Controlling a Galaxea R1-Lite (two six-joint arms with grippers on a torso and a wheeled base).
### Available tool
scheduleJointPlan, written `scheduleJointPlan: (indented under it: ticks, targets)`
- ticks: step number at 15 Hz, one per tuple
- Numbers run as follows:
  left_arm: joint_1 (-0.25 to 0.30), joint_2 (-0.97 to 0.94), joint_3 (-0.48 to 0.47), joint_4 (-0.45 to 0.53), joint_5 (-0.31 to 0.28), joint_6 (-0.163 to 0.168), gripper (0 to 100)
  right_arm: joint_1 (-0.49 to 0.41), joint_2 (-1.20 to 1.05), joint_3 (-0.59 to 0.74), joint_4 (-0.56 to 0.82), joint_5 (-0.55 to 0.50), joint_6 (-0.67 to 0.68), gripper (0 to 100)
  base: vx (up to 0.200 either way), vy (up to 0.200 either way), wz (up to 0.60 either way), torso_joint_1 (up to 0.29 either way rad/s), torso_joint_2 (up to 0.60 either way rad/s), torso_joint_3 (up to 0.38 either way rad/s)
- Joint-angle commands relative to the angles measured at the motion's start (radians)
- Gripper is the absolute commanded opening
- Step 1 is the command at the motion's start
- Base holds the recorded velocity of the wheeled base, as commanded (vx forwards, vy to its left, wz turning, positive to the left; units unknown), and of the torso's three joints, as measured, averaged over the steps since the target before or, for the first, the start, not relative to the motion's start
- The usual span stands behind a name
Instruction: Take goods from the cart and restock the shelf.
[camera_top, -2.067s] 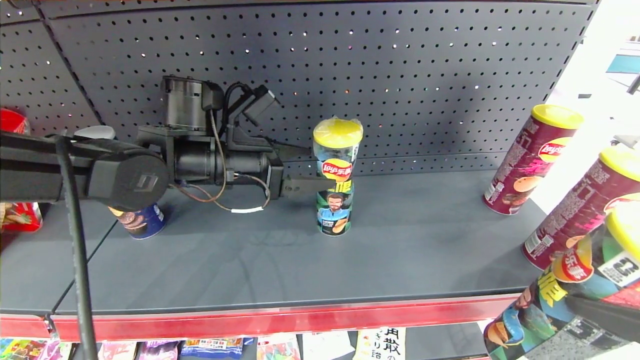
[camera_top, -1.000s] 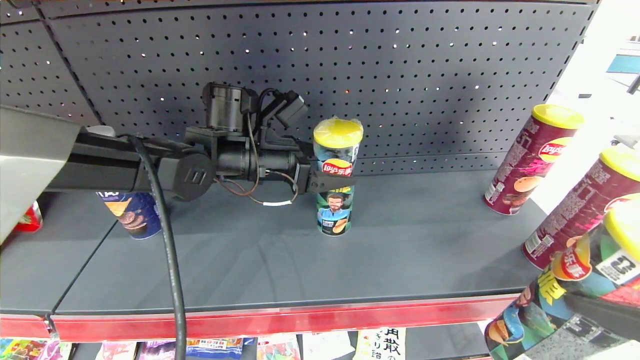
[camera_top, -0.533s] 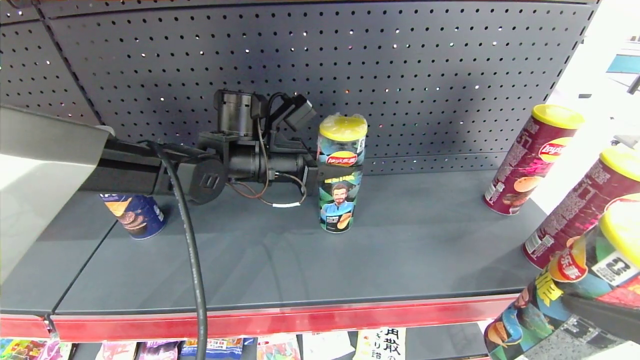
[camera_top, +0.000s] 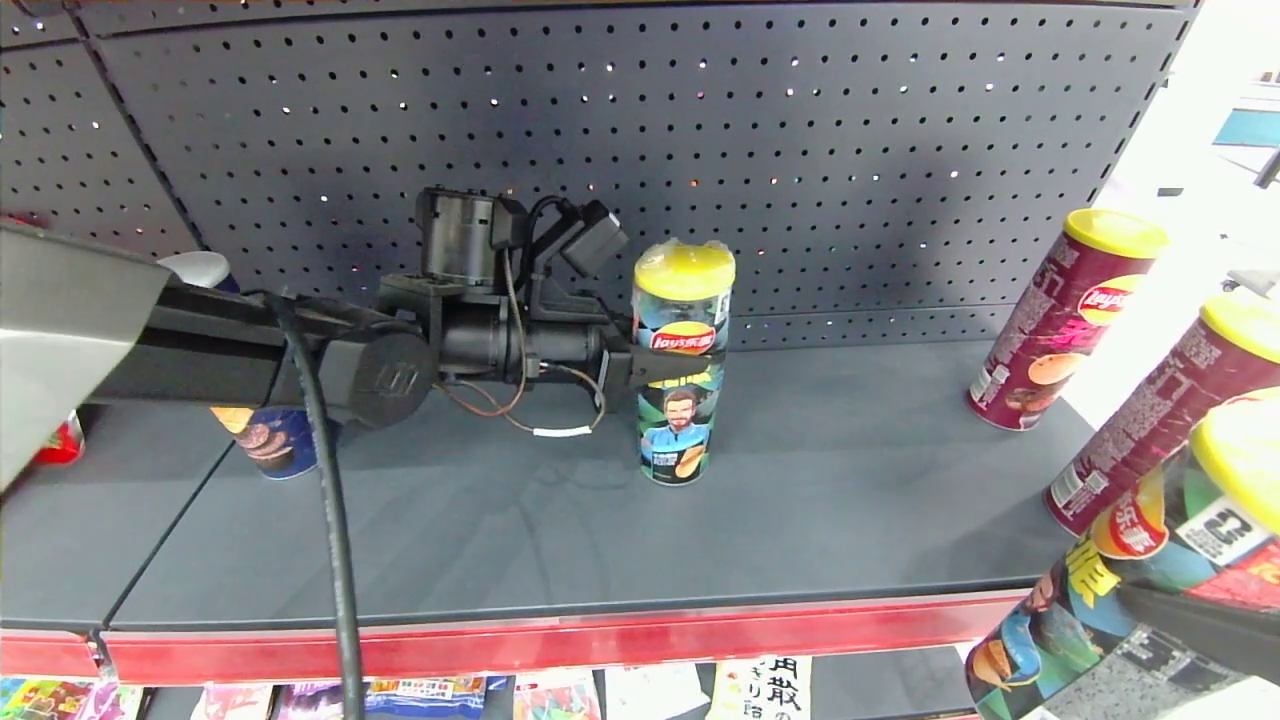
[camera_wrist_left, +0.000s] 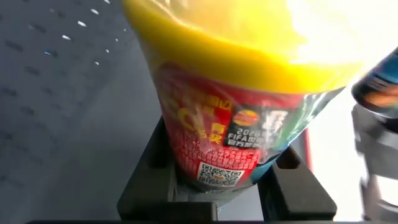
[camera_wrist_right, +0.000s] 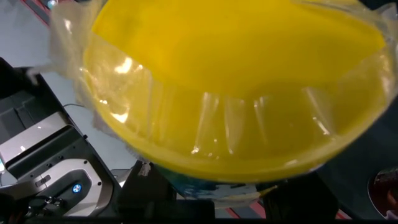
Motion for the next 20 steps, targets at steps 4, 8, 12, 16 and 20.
scheduleJointPlan:
  ticks: [4, 8, 12, 16, 20]
  targets:
    - [-0.054, -0.187, 0.198, -0.009, 0.011, 0.001, 0, 0.002, 0.002, -0.001, 0.000, 0.002, -0.002, 0, 0.000, 0.000, 0.00, 0.000, 0.00, 0.000]
    - [-0.057, -0.227, 0.327, -0.079, 0.025, 0.005, 0, 0.003, 0.003, -0.001, 0.000, 0.002, -0.002, 0, 0.000, 0.000, 0.00, 0.000, 0.00, 0.000]
    - [-0.071, -0.227, 0.370, -0.134, 0.052, 0.001, 0, 0.003, 0.003, -0.001, 0.000, 0.002, -0.003, 0, 0.000, 0.000, 0.00, 0.000, 0.00, 0.000]
    - [-0.078, -0.249, 0.395, -0.134, 0.063, 0.001, 0, 0.003, 0.005, 0.000, 0.000, 0.002, -0.002, 0, 0.000, 0.000, 0.00, 0.000, 0.00, 0.000]
    - [-0.086, -0.282, 0.447, -0.136, 0.100, -0.001, 0, 0.003, 0.013, -0.001, 0.000, 0.002, -0.003, 0, 0.000, 0.000, 0.00, 0.000, 0.00, 0.000]
